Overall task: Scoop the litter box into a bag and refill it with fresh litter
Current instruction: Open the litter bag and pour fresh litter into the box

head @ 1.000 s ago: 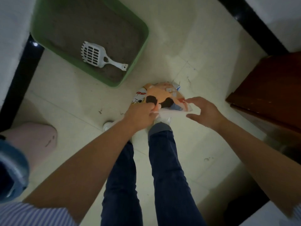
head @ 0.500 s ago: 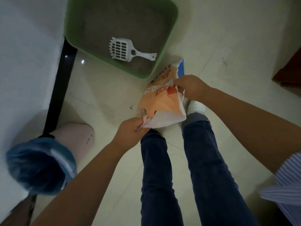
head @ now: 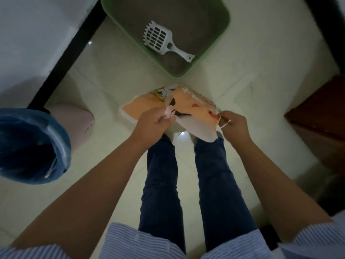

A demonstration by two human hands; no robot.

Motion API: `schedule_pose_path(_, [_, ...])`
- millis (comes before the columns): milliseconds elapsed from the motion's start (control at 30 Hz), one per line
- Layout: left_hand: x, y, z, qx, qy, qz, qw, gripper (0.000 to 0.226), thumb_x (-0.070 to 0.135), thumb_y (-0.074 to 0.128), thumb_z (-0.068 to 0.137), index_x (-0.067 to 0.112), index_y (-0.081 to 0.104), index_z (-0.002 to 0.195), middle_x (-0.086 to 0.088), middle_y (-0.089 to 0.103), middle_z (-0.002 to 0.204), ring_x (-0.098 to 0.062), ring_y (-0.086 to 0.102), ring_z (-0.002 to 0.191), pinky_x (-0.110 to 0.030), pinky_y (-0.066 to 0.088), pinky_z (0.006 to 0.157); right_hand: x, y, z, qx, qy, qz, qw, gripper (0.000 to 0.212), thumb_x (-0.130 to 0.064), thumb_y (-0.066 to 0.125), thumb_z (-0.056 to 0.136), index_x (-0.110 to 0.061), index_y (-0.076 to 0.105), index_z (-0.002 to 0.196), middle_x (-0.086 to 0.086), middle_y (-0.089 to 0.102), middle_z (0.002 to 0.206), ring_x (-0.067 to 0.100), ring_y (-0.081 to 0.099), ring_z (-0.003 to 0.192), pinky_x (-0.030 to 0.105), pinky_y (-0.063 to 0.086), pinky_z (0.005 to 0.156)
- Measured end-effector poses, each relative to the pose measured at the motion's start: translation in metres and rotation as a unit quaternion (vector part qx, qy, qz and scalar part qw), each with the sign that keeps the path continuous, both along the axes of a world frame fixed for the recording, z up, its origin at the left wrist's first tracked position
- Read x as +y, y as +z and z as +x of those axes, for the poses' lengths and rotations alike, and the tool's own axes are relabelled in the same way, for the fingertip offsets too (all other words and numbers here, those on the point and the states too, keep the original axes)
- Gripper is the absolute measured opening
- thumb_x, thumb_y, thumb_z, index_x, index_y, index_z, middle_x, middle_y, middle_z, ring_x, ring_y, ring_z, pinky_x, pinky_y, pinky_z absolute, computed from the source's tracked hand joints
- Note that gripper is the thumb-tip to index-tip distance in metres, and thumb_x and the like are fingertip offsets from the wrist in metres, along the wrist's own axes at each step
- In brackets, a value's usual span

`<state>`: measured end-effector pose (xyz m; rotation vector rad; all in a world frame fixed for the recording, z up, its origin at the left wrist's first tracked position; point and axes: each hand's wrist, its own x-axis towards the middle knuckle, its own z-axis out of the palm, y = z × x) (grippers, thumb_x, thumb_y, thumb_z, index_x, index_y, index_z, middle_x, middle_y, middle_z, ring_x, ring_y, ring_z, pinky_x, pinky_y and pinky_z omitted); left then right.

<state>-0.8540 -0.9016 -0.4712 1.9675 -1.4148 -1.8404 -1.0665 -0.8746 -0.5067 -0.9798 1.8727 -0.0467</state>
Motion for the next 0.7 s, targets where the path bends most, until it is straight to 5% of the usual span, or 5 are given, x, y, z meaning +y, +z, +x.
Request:
schedule_pose_path(133, [-0.001,-0.009,0.047,-0.085,-0.092,0.027,0.992,0.017,0.013,0.049,0.095,0.001,0.06,0.09,-0.006,0.055,0.082,-0.018,0.048,0.083,-0.018,0.029,0.066,0.006,0.005,0.022,-0.006,0.151,-0.053,0.987,0.023,0.003,0.044,0.079,0.012,0.065,0.082,0.025,0.068,0.086,0.034,0.062,0.083,0.019,0.032,0.061])
schedule_pose_path(233, [-0.006,-0.04,0.079,-0.162,-0.177,0.053,0.969,0.028,0.013,0.046,0.096,-0.002,0.059,0.116,-0.017,0.058,0.119,-0.027,0.052,0.113,-0.024,0.032,0.087,-0.007,-0.011,0.05,-0.049,0.234,-0.13,0.962,0.03,-0.008,0.04,0.077,0.009,0.059,0.06,0.025,0.06,0.058,0.034,0.06,0.056,0.017,0.024,0.054])
schedule_pose_path(367, [-0.013,-0.064,0.097,-0.232,-0.216,0.021,0.948,0.051,0.006,0.06,0.085,-0.002,0.042,0.132,-0.022,0.048,0.132,-0.035,0.044,0.125,-0.036,0.035,0.1,-0.03,-0.045,0.082,-0.074,0.325,-0.177,0.926,0.016,0.002,0.05,0.066,0.003,0.055,0.051,0.018,0.055,0.045,0.027,0.055,0.039,0.023,0.042,0.042])
schedule_pose_path(500, [-0.006,-0.071,0.111,-0.167,-0.286,-0.141,0.933,0.086,0.034,0.062,0.066,0.001,0.024,0.135,-0.029,0.033,0.136,-0.04,0.036,0.123,-0.056,0.038,0.095,-0.046,-0.06,0.112,-0.102,0.35,-0.218,0.905,0.021,0.004,0.052,0.062,-0.011,0.047,0.048,0.013,0.052,0.039,0.015,0.032,0.037,0.008,0.016,0.04])
schedule_pose_path(700, [-0.014,-0.039,0.096,-0.115,-0.388,-0.028,0.914,0.103,0.054,0.031,0.05,-0.002,0.039,0.136,-0.023,0.041,0.14,-0.034,0.039,0.131,-0.044,0.032,0.105,-0.04,-0.071,0.126,-0.112,0.302,-0.187,0.928,0.022,0.002,0.05,0.069,-0.007,0.049,0.049,0.018,0.053,0.043,0.021,0.041,0.037,0.014,0.02,0.044])
